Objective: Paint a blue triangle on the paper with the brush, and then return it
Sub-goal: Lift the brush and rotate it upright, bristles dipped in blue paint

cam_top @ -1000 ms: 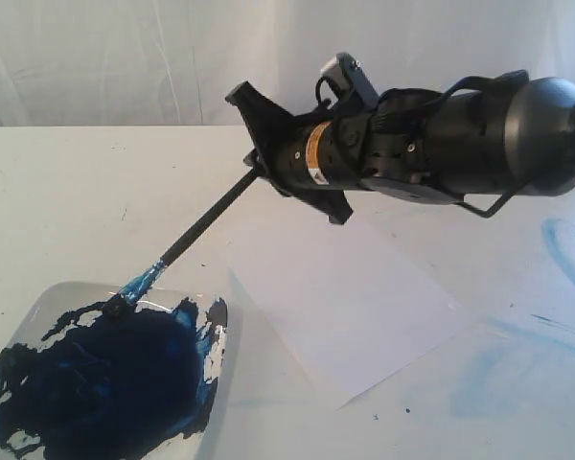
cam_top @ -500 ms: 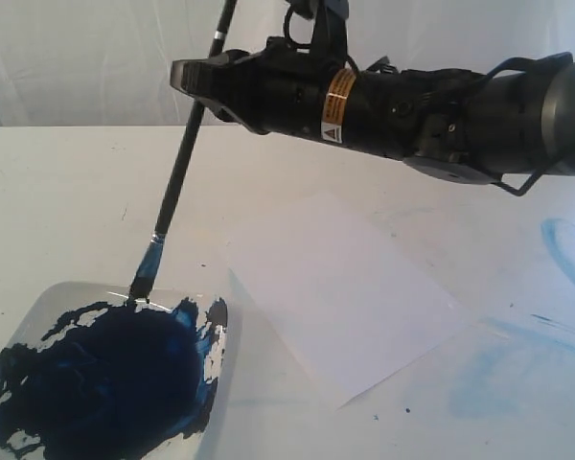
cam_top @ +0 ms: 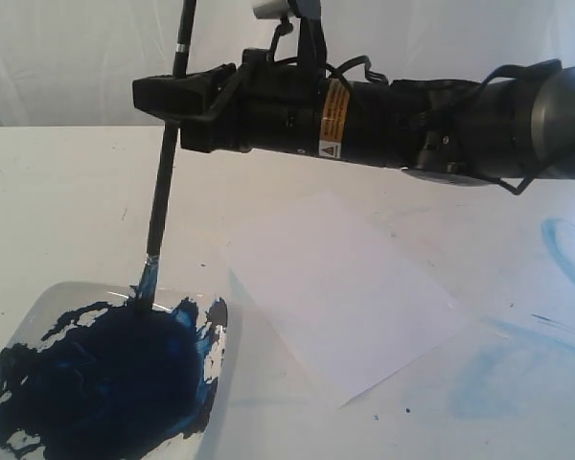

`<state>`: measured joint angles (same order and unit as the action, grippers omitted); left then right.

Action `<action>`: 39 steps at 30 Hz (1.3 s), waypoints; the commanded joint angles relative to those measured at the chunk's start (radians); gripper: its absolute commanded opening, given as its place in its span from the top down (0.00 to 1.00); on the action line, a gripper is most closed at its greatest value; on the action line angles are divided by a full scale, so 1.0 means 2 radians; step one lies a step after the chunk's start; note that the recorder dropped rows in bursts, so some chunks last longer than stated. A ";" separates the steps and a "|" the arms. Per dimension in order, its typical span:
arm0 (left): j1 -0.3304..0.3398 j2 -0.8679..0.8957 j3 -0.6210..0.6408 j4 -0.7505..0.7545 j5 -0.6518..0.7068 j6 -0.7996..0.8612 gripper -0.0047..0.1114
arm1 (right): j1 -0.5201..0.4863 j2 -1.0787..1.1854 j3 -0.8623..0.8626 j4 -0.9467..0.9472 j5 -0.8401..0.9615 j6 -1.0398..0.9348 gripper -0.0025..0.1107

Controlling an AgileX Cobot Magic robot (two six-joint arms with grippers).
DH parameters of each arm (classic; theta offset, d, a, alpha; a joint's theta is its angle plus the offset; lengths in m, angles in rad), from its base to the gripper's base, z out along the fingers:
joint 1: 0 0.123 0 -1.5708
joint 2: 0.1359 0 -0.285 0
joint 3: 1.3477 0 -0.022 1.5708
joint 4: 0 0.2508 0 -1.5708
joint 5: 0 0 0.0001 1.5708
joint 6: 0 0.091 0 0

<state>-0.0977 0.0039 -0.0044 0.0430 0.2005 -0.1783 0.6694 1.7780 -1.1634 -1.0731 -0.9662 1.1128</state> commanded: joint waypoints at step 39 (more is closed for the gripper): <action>-0.003 0.162 -0.160 -0.060 -0.103 0.065 0.96 | 0.004 0.030 -0.001 -0.078 -0.059 -0.058 0.98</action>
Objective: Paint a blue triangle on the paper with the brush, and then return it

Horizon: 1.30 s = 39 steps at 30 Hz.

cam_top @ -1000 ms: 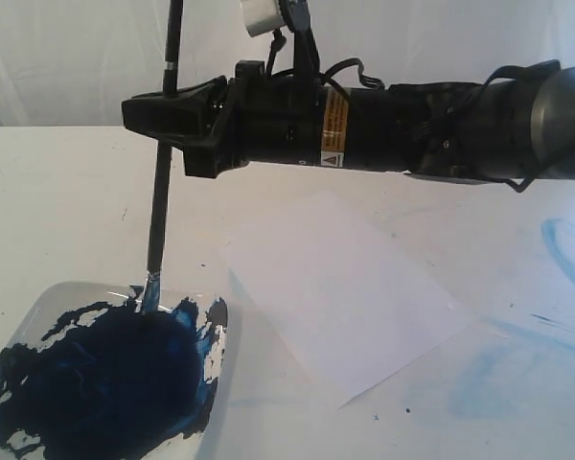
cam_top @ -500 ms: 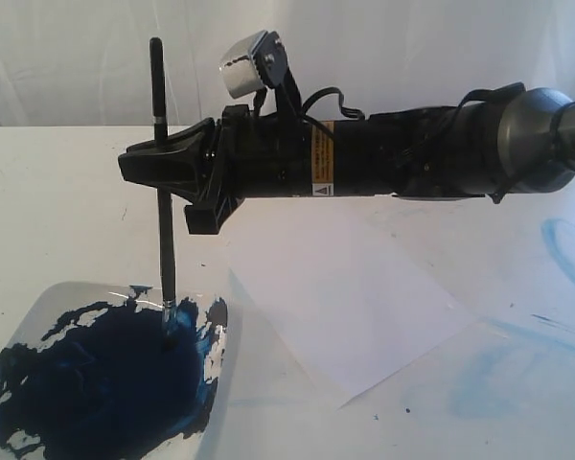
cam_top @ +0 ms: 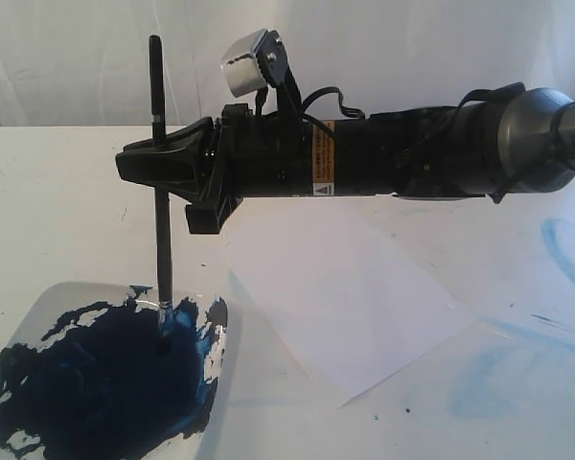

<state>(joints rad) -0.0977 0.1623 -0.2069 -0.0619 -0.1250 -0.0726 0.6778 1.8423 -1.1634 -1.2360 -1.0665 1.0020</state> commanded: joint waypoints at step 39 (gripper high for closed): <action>-0.024 1.034 -0.818 -0.421 0.643 0.481 0.96 | 0.000 -0.015 -0.001 0.003 0.026 -0.002 0.98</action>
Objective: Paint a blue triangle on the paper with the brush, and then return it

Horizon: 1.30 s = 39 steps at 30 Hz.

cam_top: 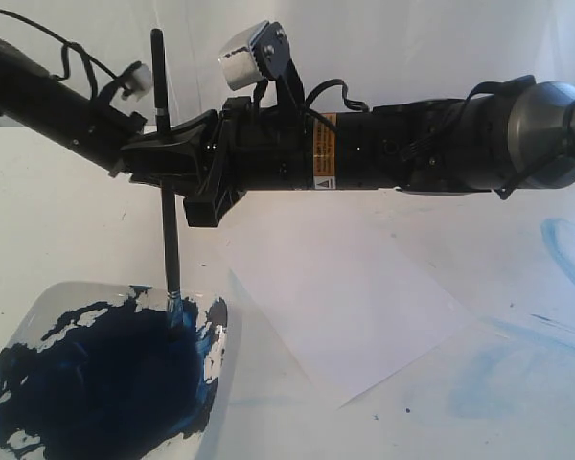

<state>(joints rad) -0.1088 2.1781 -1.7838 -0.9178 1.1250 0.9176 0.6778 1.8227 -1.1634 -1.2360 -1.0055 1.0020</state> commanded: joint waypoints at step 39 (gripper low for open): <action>-0.086 0.086 -0.063 0.033 -0.092 -0.016 0.96 | -0.176 -0.044 0.001 0.074 0.094 -0.020 0.98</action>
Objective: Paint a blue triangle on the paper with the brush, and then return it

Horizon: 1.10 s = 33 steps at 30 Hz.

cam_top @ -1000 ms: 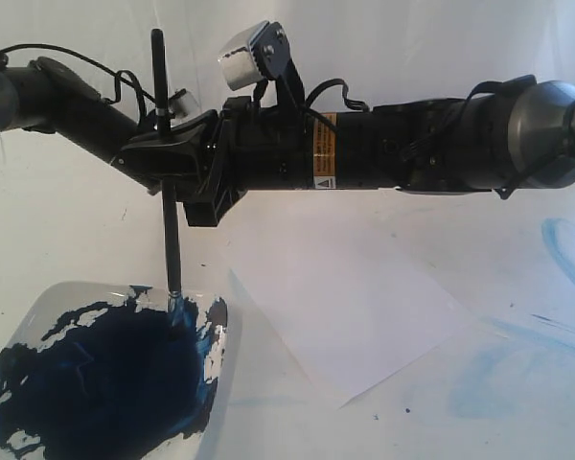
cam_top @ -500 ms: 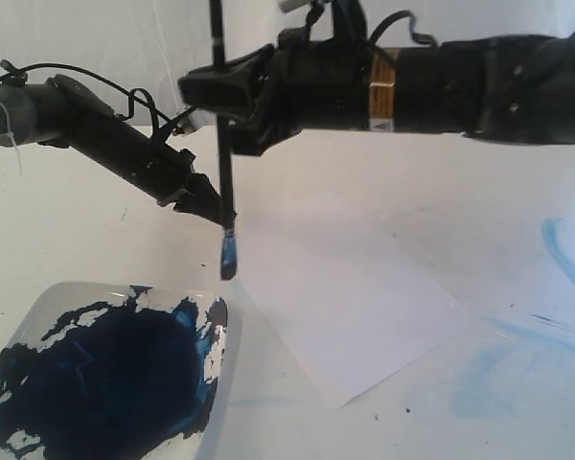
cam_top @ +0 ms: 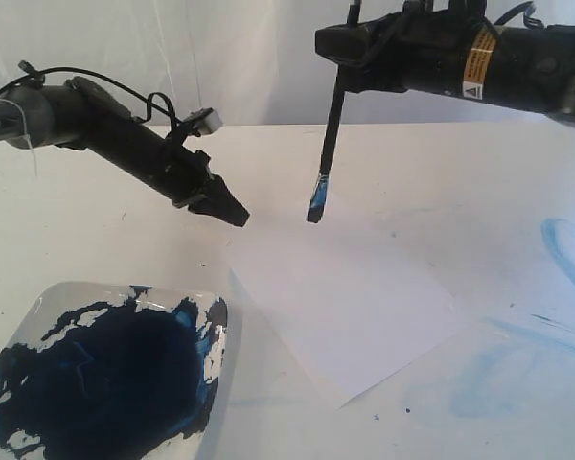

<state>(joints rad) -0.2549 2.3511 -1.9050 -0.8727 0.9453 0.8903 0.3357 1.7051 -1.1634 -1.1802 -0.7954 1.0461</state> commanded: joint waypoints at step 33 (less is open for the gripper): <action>-0.012 0.025 -0.003 0.027 -0.008 -0.002 0.96 | -0.005 0.121 0.000 0.078 -0.101 -0.056 0.98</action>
<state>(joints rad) -0.2787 2.4015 -1.9050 -0.8117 0.9176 0.8903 0.3316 1.9359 -1.1634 -1.0326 -0.9812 0.9412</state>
